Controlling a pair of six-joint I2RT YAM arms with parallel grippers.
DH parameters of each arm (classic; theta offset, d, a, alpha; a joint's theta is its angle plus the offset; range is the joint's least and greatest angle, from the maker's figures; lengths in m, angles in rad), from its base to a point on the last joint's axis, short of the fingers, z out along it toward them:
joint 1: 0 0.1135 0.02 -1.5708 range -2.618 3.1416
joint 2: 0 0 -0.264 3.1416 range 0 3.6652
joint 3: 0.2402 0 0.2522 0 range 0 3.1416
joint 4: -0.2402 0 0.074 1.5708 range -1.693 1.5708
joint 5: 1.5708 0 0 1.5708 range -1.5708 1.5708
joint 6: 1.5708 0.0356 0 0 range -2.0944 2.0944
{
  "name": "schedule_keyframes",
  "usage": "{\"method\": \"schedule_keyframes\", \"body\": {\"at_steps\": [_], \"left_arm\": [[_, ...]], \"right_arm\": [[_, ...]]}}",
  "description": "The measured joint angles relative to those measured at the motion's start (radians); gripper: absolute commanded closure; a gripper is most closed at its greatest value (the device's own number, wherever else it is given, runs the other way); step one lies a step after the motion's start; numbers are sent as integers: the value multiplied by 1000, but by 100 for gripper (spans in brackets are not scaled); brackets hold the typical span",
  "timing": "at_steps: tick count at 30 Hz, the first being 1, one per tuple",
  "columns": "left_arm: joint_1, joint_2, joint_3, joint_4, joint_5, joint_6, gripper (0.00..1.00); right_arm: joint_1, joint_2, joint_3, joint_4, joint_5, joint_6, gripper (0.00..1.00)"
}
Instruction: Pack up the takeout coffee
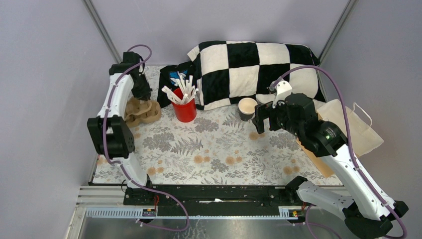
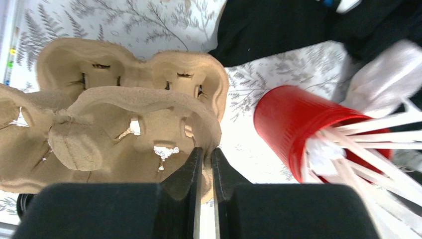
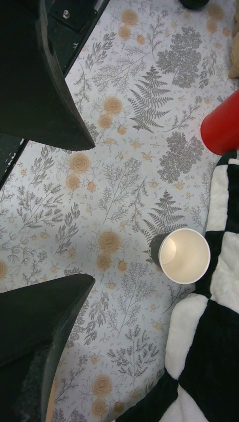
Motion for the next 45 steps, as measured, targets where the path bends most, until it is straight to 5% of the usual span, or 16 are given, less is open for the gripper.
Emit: {"method": "schedule_keyframes", "body": {"at_steps": [10,18,23,30,36,41,45], "left_arm": [[-29,-249,164,-13,48,-186,100],[-363,-488,126,212,172,-453,100],[-623,-472,89,336,147,-542,100],[-838,-371,66,360,29,-586,100],[-878,-333,72,360,-6,-587,100],[-878,-284,123,348,-14,-573,100],[-880,-266,125,344,-1,-569,100]], "right_arm": [[0,34,66,0,-25,49,3],[3,249,209,48,-212,183,20],[5,325,297,137,-365,313,25],[40,271,302,180,-387,430,35],[47,223,302,196,-378,465,41],[50,225,303,196,-328,460,60],[50,256,319,195,-308,457,62]]}}
